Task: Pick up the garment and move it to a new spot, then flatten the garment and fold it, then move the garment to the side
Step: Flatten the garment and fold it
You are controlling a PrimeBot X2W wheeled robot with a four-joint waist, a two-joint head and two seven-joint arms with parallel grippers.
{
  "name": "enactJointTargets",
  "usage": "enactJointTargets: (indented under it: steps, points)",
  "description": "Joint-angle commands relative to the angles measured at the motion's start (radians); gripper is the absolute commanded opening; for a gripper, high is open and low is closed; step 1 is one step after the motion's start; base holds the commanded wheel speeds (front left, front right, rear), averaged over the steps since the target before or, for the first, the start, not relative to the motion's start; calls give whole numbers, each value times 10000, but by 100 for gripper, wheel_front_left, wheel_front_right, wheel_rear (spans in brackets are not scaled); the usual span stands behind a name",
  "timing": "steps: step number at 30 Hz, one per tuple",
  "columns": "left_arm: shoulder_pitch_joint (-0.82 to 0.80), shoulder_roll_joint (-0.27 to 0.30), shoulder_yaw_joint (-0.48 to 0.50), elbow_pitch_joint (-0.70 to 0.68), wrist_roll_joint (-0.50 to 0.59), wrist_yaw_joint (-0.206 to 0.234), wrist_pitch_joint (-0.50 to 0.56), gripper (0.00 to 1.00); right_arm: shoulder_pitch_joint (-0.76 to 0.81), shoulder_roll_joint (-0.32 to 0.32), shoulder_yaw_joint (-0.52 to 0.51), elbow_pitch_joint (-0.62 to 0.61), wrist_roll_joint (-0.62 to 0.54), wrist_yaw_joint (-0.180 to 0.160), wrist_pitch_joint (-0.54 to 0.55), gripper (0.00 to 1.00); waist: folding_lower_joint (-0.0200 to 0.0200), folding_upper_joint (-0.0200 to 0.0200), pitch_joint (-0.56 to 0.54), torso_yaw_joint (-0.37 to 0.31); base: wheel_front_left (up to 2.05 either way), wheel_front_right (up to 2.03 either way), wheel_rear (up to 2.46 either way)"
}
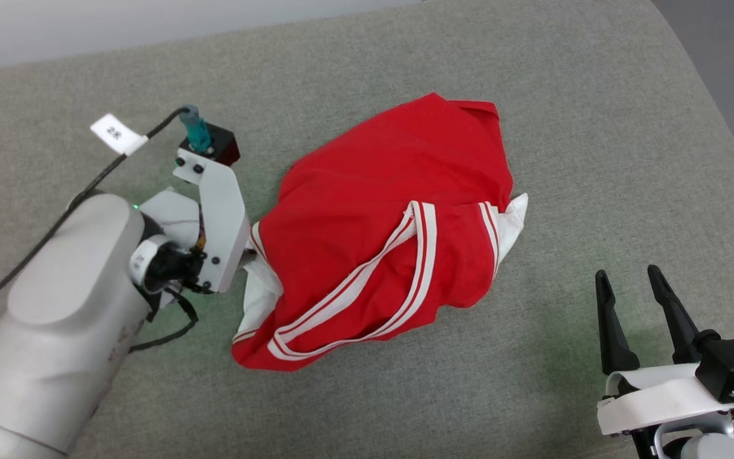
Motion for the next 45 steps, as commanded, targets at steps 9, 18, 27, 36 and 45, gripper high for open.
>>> enactJointTargets:
  steps: [9,18,27,36,45]
  points:
    - [-82,145,-206,274,-250,-48,69,0,-9,17,-197,96,-36,-10,-12,100,0,-1,-207,277,0,0,0]
    - [-443,761,-51,-389,-316,44,291,0,162,-77,-399,157,-102,-10,-12,100,0,-1,-552,883,0,0,0]
    - [218,1826,57,-1449,-334,858,1138,0,262,-263,-451,237,-138,-10,-12,100,0,-1,-880,1587,0,0,0]
    - [1607,2581,191,-2508,-613,1749,1387,0,222,-324,-419,320,-116,-10,-12,100,0,-1,-901,1902,0,0,0]
    - [1789,2225,178,-2228,-435,1366,78,0,15,-365,-188,445,-70,-10,-12,100,0,-1,-864,1786,0,0,0]
